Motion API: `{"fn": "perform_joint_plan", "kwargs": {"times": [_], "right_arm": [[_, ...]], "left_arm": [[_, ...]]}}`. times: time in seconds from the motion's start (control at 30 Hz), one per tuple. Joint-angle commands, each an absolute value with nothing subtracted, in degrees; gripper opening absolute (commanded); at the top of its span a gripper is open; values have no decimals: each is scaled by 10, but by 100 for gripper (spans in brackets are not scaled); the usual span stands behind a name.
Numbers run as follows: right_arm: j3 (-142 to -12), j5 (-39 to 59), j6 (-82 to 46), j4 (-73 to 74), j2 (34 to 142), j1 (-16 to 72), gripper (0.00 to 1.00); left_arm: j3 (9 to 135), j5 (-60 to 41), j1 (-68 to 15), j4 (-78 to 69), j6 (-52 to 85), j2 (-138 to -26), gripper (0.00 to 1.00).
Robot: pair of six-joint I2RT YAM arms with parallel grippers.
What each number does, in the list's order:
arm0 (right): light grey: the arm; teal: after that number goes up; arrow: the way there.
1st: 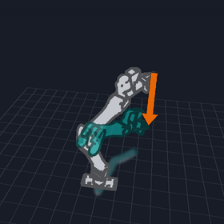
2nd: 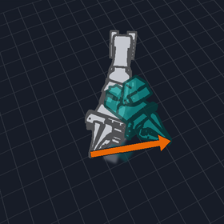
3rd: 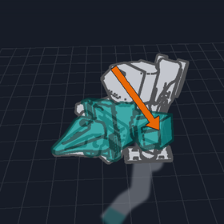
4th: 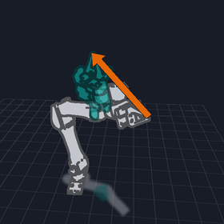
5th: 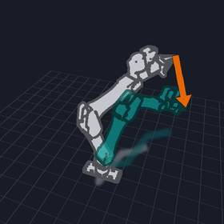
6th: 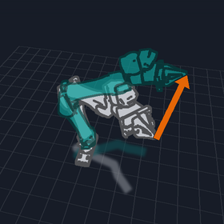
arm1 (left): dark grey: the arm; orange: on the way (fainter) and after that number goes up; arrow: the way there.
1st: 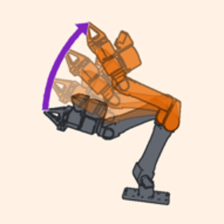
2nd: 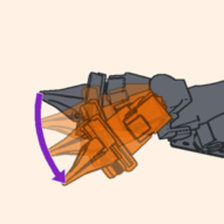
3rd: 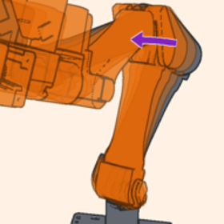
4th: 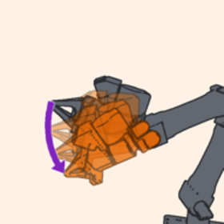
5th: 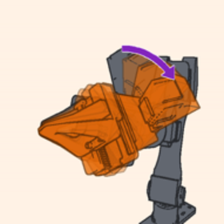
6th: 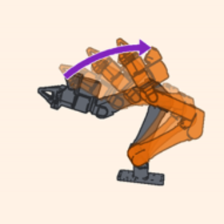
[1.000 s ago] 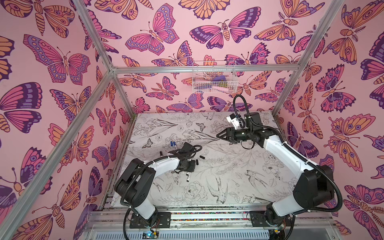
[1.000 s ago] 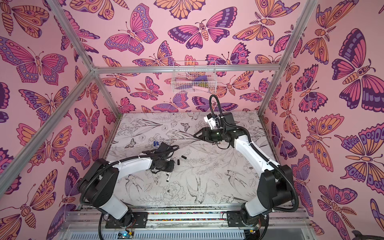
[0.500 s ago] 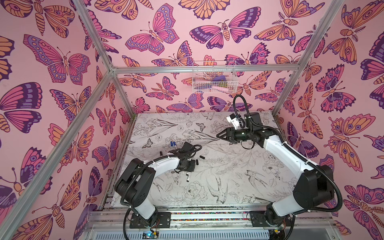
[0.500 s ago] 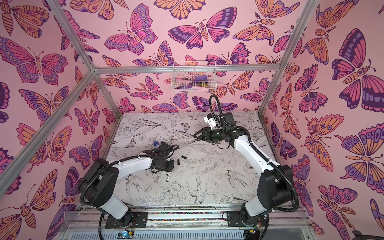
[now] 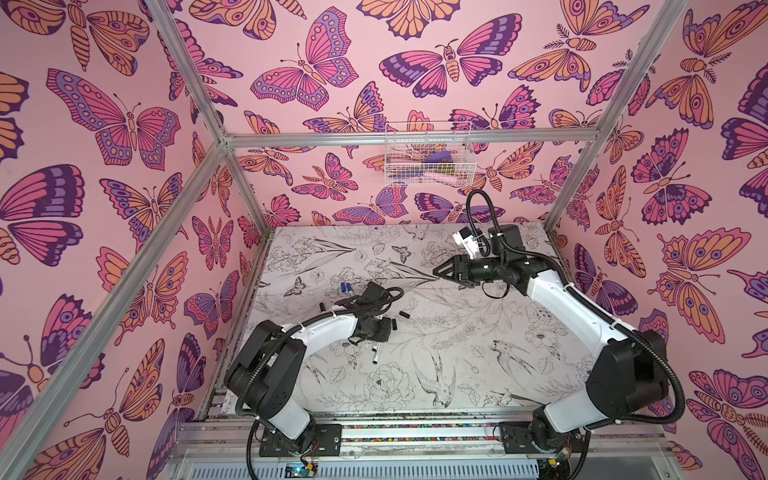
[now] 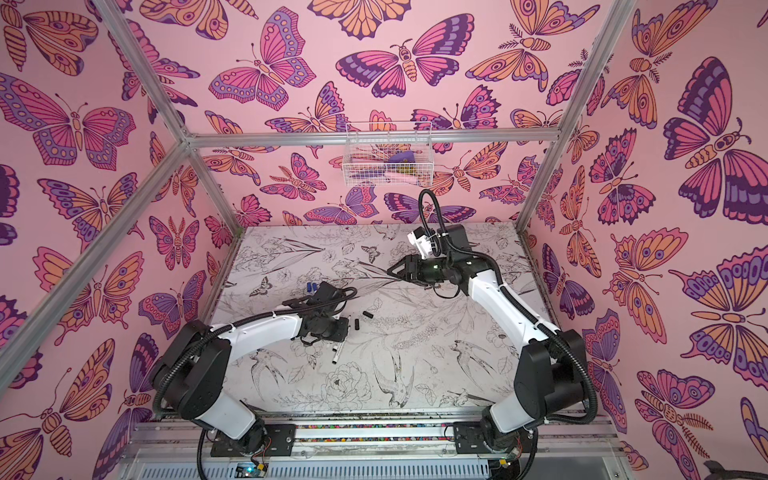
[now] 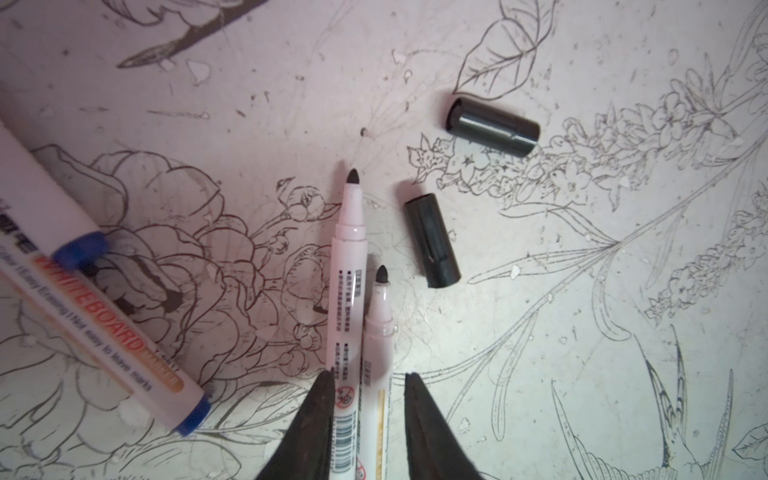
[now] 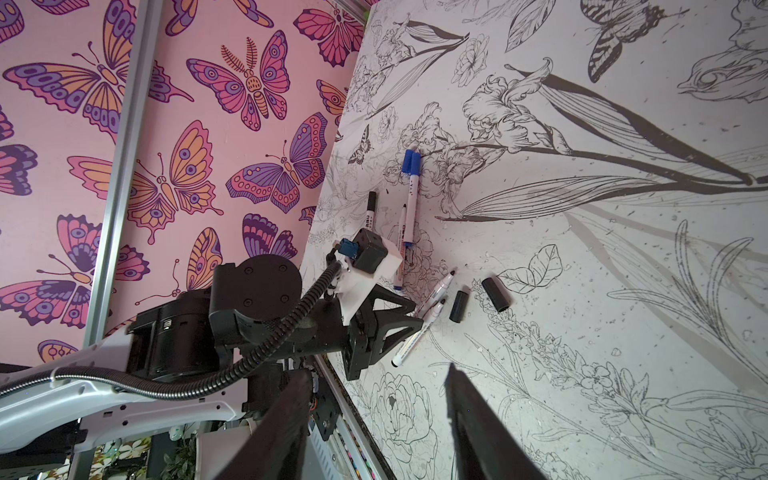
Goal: Insert the pens into the pen caps
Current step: 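Move the left gripper down onto a black-tipped white marker and grasp it, then lift the white marker upright with the left gripper while the right gripper approaches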
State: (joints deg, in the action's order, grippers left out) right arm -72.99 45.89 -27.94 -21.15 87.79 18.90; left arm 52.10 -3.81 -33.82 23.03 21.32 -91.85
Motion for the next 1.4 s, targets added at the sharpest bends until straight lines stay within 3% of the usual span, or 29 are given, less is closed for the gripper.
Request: {"fn": "perform_joint_plan", "kwargs": {"times": [0.0, 0.87, 1.27, 1.37], "right_arm": [[-729, 455, -263, -226, 869, 192, 55], [-730, 459, -267, -221, 868, 193, 54], [-725, 450, -275, -212, 867, 194, 54], [-719, 440, -270, -216, 870, 204, 54]], "left_arm": [[514, -18, -341, 249, 213, -921, 31], [497, -13, -337, 251, 220, -964, 28], [552, -44, -337, 249, 211, -945, 0], [579, -54, -337, 242, 209, -911, 0]]}}
